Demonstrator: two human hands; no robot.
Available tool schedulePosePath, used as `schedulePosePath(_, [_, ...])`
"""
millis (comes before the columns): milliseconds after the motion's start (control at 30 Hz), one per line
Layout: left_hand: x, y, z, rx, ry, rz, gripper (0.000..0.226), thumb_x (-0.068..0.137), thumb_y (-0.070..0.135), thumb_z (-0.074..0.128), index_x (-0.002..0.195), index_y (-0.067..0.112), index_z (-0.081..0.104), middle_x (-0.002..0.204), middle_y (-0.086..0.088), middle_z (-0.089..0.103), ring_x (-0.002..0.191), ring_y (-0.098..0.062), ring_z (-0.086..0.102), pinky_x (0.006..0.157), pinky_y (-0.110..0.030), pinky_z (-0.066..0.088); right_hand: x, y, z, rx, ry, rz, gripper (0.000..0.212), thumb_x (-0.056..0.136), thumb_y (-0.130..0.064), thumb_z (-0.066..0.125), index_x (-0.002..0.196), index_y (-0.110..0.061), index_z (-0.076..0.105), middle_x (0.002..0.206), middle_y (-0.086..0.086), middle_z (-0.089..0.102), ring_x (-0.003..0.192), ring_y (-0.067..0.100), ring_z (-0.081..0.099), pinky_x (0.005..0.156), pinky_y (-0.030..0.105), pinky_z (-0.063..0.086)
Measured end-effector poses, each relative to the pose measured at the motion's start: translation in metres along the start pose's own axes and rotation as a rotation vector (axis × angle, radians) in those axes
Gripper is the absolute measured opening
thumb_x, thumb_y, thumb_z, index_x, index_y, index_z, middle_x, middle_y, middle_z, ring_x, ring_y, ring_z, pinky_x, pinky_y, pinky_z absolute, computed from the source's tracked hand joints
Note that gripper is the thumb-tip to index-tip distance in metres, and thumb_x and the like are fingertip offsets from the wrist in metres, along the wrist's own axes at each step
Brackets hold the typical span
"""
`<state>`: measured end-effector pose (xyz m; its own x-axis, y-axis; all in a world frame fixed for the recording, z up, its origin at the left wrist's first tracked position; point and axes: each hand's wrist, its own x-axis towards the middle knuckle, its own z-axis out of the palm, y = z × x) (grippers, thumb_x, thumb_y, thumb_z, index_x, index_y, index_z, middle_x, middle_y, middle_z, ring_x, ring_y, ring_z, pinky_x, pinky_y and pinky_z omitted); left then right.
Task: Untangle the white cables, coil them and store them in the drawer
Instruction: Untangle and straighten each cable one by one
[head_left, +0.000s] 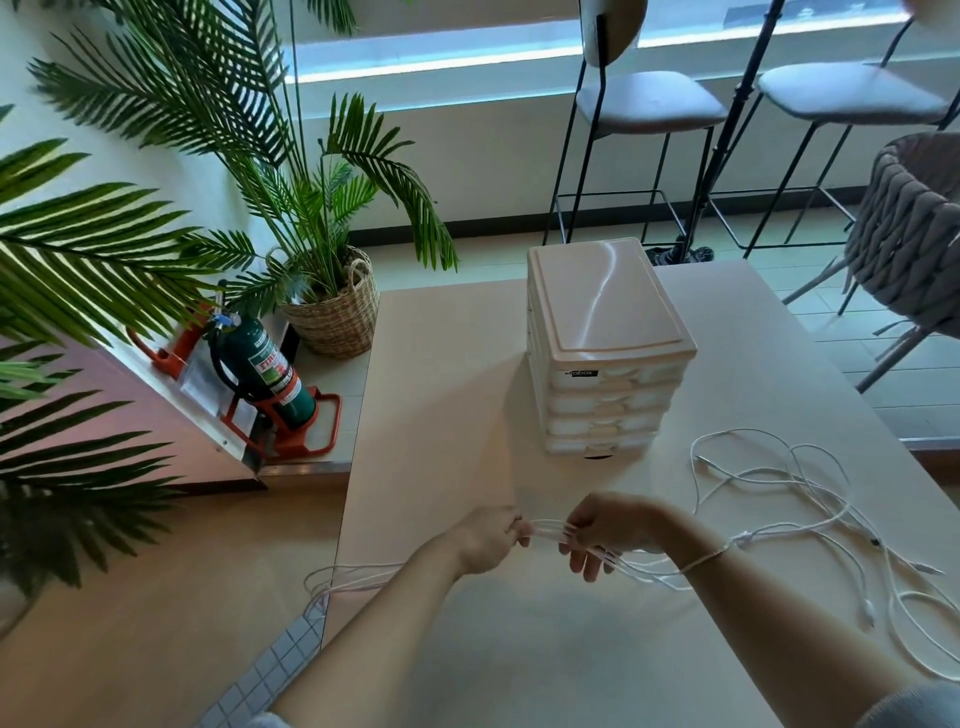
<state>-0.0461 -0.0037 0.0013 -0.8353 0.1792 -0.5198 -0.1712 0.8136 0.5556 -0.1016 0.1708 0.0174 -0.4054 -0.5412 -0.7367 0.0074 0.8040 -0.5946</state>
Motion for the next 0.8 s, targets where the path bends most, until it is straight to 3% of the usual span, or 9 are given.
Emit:
schedulePosePath(100, [-0.001,0.0,-0.002,0.046,-0.032,-0.005,0.034,0.102,0.028,0.034,0.108,0.005,0.058,0.094,-0.007,0.05,0.084,-0.016,0.043,0.064,-0.021,0.028,0.003,0.002,-0.001,0.044,0.019,-0.005,0.022,0.094,-0.005,0.043,0.079,-0.013,0.057,0.073,0.002,0.065,0.052,0.006,0.064,0.054,0.024,0.049])
schedulePosePath(233, [-0.001,-0.004,-0.002,0.072,-0.106,-0.032,0.031,0.101,0.03,0.034,0.1,0.012,0.058,0.098,-0.011,0.054,0.086,-0.017,0.044,0.071,-0.022,0.031,0.009,-0.003,0.004,0.026,0.121,-0.029,0.024,0.094,-0.008,0.045,0.073,-0.013,0.055,0.066,-0.002,0.064,0.045,0.003,0.059,0.049,0.018,0.043])
schedulePosePath(433, [0.0,-0.003,-0.002,0.11,-0.144,-0.018,0.021,0.101,0.024,0.034,0.09,0.02,0.051,0.095,-0.002,0.051,0.086,-0.018,0.045,0.075,-0.023,0.035,0.016,-0.006,0.003,-0.275,0.31,-0.06,0.017,0.088,-0.018,0.056,0.072,-0.021,0.063,0.059,-0.008,0.059,0.052,0.0,0.053,0.055,0.014,0.04])
schedulePosePath(500, [0.0,-0.004,-0.005,0.1,-0.117,-0.016,0.025,0.101,0.027,0.035,0.094,0.016,0.056,0.093,-0.003,0.051,0.085,-0.019,0.046,0.075,-0.026,0.037,0.013,-0.007,0.003,-0.307,0.288,-0.064,0.02,0.086,-0.016,0.056,0.069,-0.025,0.059,0.064,-0.005,0.062,0.054,0.002,0.053,0.054,0.013,0.04])
schedulePosePath(600, [-0.002,-0.001,-0.013,0.093,-0.083,-0.014,0.033,0.101,0.027,0.036,0.106,0.005,0.059,0.097,-0.012,0.054,0.085,-0.018,0.045,0.072,-0.026,0.036,0.002,-0.002,-0.003,-0.135,0.263,-0.058,0.022,0.08,-0.003,0.052,0.072,-0.023,0.054,0.065,-0.003,0.064,0.051,0.008,0.057,0.052,0.015,0.044])
schedulePosePath(700, [-0.001,0.005,-0.02,0.104,-0.066,-0.004,0.033,0.101,0.027,0.035,0.107,0.004,0.059,0.112,-0.017,0.06,0.088,-0.022,0.048,0.074,-0.026,0.036,-0.005,0.005,-0.015,-0.075,0.238,-0.035,0.024,0.078,0.003,0.049,0.075,-0.02,0.053,0.064,-0.001,0.063,0.042,0.007,0.055,0.047,0.018,0.043])
schedulePosePath(800, [0.001,0.007,-0.023,0.097,-0.061,-0.001,0.032,0.101,0.026,0.035,0.108,0.005,0.059,0.114,-0.018,0.06,0.086,-0.016,0.044,0.067,-0.023,0.03,-0.008,0.019,-0.029,-0.123,0.248,0.056,0.02,0.079,0.004,0.046,0.078,-0.016,0.051,0.062,-0.002,0.062,0.036,0.005,0.056,0.046,0.019,0.044])
